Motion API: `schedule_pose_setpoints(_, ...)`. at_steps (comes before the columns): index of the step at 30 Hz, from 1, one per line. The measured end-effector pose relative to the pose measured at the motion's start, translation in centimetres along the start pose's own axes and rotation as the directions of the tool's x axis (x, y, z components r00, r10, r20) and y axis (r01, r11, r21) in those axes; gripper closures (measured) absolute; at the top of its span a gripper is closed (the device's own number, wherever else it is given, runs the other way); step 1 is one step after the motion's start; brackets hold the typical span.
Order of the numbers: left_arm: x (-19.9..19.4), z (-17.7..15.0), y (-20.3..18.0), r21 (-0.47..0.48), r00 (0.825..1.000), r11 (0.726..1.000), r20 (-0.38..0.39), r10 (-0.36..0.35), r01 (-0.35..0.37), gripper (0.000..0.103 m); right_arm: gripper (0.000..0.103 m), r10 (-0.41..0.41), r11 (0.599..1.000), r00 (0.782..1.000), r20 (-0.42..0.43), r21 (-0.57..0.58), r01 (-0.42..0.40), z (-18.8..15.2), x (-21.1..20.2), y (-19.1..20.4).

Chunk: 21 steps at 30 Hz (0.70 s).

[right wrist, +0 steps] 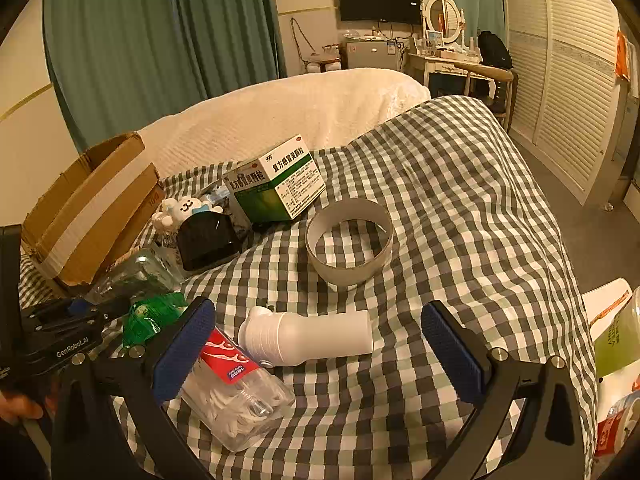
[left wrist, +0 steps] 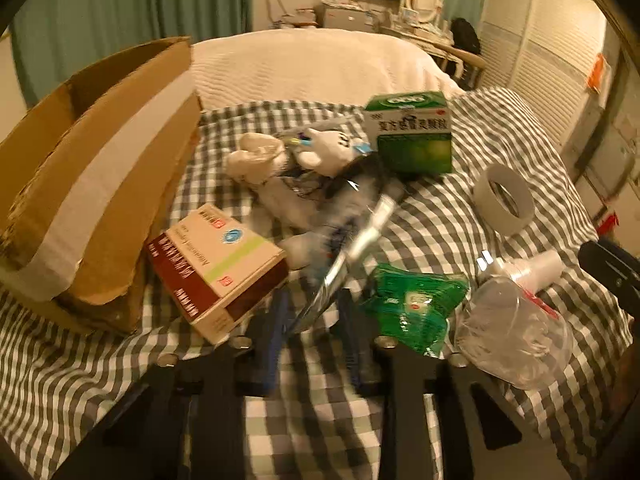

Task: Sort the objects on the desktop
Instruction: 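Grasp the white tape roll with the right tool while the left tool grasps the silver blister pack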

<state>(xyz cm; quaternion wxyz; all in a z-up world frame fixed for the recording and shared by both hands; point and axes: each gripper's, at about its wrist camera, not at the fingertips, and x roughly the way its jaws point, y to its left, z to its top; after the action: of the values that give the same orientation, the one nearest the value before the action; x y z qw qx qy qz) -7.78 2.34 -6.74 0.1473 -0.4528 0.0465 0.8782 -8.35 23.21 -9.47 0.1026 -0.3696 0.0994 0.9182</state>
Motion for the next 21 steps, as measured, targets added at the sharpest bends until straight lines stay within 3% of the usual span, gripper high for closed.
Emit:
schedule_pose_setpoints(8, 1.3, -0.1, -0.3, 0.016, 0.999, 0.999, -0.033, -0.039, 0.040, 0.088, 0.000, -0.004, 1.000, 0.999, -0.049, -0.020, 0.003, 0.7, 0.4, -0.8)
schedule_pose_setpoints(12, 1.5, 0.2, -0.3, 0.007, 0.998, 0.998, -0.025, -0.055, 0.055, 0.088, 0.000, -0.059, 0.998, 0.993, -0.101, -0.031, 0.056, 1.3, 0.8, -2.2)
schedule_pose_setpoints(21, 2.4, 1.3, -1.2, 0.067, 0.997, 0.995, -0.016, -0.078, 0.079, 0.088, 0.000, -0.011, 1.000, 0.973, -0.231, -0.015, 0.008, 0.6, 4.5, -1.8)
